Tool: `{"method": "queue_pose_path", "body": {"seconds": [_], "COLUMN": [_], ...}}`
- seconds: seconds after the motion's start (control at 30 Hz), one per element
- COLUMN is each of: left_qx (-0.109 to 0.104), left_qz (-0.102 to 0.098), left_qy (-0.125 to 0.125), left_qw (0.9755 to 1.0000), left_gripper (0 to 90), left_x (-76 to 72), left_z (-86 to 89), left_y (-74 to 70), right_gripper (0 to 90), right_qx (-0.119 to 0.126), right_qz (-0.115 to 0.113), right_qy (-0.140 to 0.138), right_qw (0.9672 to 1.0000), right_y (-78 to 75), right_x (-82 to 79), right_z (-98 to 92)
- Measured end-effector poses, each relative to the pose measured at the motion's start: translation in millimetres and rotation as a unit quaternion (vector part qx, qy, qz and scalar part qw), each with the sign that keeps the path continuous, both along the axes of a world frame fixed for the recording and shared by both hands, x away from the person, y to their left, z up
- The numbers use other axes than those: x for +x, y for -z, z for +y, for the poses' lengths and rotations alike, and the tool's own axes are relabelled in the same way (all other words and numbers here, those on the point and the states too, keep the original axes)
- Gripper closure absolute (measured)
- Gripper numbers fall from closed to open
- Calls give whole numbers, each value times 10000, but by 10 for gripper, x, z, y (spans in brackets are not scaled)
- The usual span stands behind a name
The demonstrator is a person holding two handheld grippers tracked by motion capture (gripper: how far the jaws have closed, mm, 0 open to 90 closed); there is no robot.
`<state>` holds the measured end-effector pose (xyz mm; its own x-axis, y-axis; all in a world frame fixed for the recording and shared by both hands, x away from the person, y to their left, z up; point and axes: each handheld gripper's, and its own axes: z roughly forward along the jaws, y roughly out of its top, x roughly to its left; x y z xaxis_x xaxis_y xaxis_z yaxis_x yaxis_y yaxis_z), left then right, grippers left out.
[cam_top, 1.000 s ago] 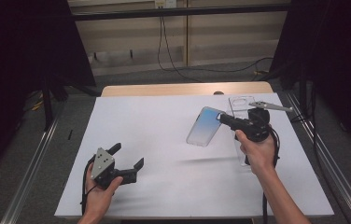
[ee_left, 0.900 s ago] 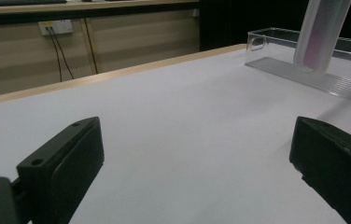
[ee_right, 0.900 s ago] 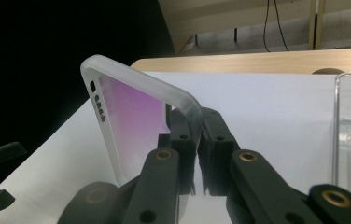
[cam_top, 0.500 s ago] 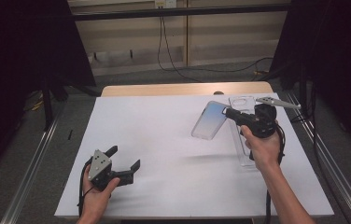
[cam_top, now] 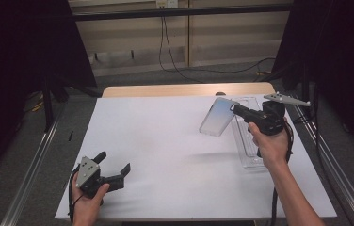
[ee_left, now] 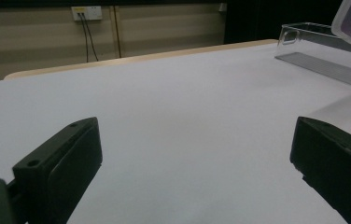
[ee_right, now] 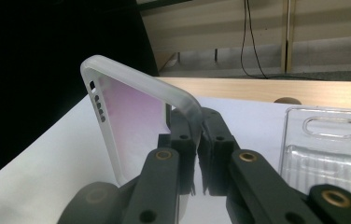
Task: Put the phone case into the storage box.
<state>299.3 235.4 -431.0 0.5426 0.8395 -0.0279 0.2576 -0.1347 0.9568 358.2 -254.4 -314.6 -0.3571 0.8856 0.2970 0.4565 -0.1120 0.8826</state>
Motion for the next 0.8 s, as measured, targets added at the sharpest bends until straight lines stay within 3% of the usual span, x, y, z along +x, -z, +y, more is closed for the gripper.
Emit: {"method": "queue_pose_path", "body": {"seconds": [0.3, 0.7, 0.8], "left_qx": [-172, -94, -47], "left_qz": [-38, -38, -1], "left_qy": [52, 272, 232], "left_qw": [9998, 9996, 9997], "left_gripper": [25, 25, 25], "left_x": [-2, -19, -6], "left_z": [-73, -162, -154], "left_y": [-35, -39, -20], "right_gripper": [853, 853, 853], "right_qx": [-146, -216, -285], "right_qz": [-144, -247, -252], "right_qy": [125, 324, 396], "right_qw": [9997, 9989, 9985], "right_y": [-91, -138, -155], "right_x": [56, 107, 127], "right_z": [-80, -228, -272]}}
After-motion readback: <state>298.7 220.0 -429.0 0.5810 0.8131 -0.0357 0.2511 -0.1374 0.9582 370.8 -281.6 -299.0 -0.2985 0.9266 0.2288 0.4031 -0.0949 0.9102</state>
